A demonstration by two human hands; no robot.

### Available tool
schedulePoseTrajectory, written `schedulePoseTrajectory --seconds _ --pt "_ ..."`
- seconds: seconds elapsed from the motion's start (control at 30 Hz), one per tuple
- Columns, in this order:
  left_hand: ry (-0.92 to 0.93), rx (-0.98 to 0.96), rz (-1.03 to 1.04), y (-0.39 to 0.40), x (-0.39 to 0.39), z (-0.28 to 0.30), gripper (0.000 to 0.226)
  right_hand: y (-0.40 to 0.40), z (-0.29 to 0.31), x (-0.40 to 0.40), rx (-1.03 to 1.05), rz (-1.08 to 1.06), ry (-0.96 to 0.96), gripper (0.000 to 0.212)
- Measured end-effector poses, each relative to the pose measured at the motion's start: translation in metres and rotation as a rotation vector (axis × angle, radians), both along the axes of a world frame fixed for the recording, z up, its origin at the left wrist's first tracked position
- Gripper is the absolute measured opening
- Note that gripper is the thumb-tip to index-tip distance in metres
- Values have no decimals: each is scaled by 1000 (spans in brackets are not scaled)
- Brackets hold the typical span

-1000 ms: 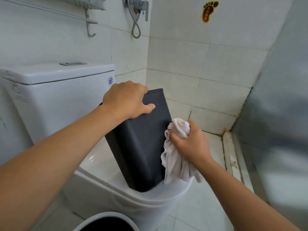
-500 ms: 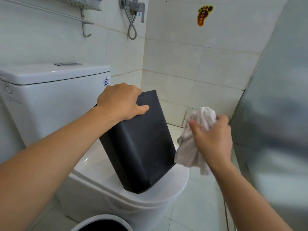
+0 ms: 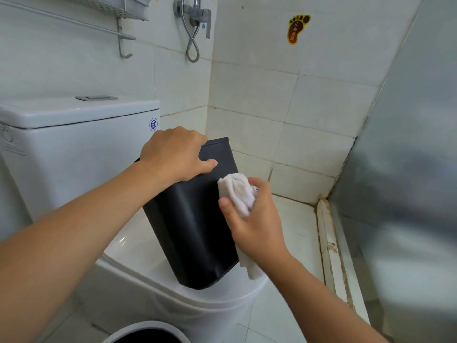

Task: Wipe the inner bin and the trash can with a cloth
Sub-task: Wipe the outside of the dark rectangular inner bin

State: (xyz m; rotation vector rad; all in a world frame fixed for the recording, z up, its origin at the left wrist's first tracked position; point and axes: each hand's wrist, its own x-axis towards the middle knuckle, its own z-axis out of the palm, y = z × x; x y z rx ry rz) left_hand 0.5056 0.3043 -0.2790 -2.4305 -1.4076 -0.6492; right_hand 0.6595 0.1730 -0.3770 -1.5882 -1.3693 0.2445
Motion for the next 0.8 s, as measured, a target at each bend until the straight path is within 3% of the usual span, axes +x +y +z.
schedulePoseTrajectory --seconds 0.07,0.1,0.23,0.4,0.5,0.57,0.7,0.8 --pt "1 5 -12 -2 1 0 45 3 0 9 44 18 21 33" --pt "2 6 -16 -2 2 0 44 5 -1 11 77 12 2 30" --pt "8 15 -18 -2 1 0 44 13 -2 10 105 -39 -76 45" --pt "23 29 -29 -3 2 -1 45 11 -3 16 42 -53 21 38" --pt "10 13 -18 1 -1 -2 45 23 -1 27 123 -128 165 46" --pt "1 5 -8 4 -3 -2 46 26 -4 28 213 -190 205 39" --pt "-3 11 -6 5 -3 -3 46 24 -16 19 335 -214 28 17" --pt "3 13 -9 5 -2 -3 46 22 -20 17 254 -212 -177 28"
